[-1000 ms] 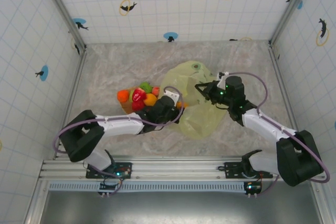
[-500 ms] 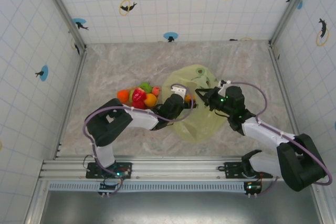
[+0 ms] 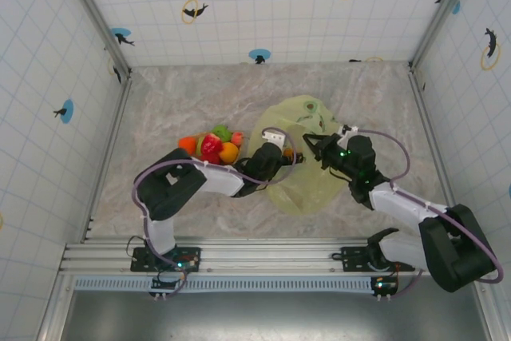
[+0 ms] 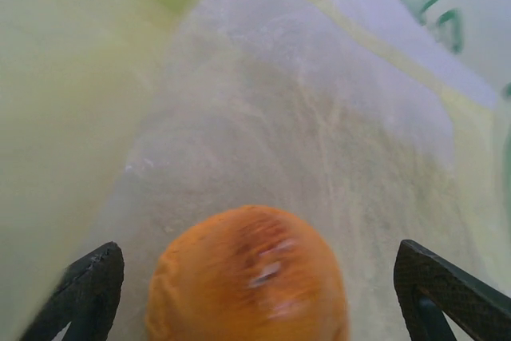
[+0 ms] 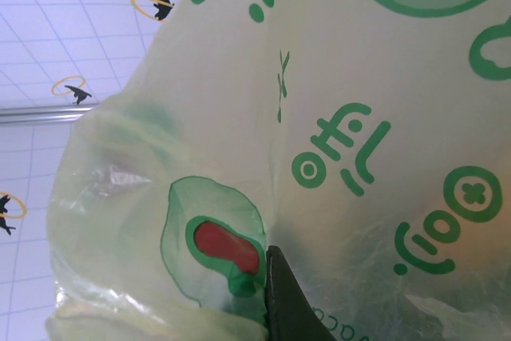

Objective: Place the fruits into the plastic bag

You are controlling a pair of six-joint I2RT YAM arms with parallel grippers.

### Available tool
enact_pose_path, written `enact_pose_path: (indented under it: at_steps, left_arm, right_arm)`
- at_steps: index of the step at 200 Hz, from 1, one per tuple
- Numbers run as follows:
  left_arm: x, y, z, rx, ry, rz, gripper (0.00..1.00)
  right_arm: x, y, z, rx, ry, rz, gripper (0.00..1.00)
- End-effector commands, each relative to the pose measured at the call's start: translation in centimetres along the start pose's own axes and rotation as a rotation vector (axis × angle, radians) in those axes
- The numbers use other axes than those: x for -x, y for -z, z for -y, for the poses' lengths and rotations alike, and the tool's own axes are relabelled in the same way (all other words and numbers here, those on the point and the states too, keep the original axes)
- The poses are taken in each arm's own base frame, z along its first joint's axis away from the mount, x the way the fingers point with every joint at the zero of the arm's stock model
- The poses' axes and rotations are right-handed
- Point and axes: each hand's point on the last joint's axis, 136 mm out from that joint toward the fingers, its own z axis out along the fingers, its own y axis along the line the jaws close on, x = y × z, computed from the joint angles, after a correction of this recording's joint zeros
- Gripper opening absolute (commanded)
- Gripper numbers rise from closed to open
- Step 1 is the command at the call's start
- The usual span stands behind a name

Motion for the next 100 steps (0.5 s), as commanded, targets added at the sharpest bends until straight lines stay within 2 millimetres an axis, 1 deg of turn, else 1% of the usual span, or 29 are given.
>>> enact_pose_path:
  at_steps: [1, 30, 41, 49, 77, 81, 91, 100]
  left_arm:
    - [0.3, 2.4, 1.2, -0.051, -0.037, -0.041, 0.90]
    - [-1.3, 5.9, 2.0, -0.127, -0.035, -0.130, 0.89]
    - [-2.0, 7.1, 2.0, -0.137, -0.037, -0.163, 0.88]
    - [-2.9, 8.1, 1.6, -0.137, -0.038, -0.192, 0.88]
    - [-4.6, 11.2, 1.3, -0.175, -0.046, -0.251, 0.86]
    - [-5.1, 11.5, 1.1, -0.176, -0.047, -0.264, 0.86]
    - [-5.4, 12.5, 0.9, -0.177, -0.046, -0.270, 0.85]
    - [-5.8, 13.1, 0.1, -0.153, -0.036, -0.275, 0.84]
  right_arm:
    - [1.0, 0.3, 0.4, -0.002, 0.012, 0.036, 0.00]
    - [1.9, 0.5, 0.9, -0.021, 0.018, 0.060, 0.00]
    - [2.1, 0.6, 1.1, -0.024, 0.017, 0.066, 0.00]
    - [2.2, 0.6, 1.2, -0.028, 0.015, 0.067, 0.00]
    - [2.3, 0.2, 1.3, -0.029, 0.016, 0.061, 0.00]
    - [2.2, 0.2, 1.3, -0.030, 0.016, 0.059, 0.00]
    - [2.3, 0.1, 1.4, -0.031, 0.016, 0.058, 0.00]
    - [2.3, 0.0, 1.3, -0.031, 0.017, 0.056, 0.00]
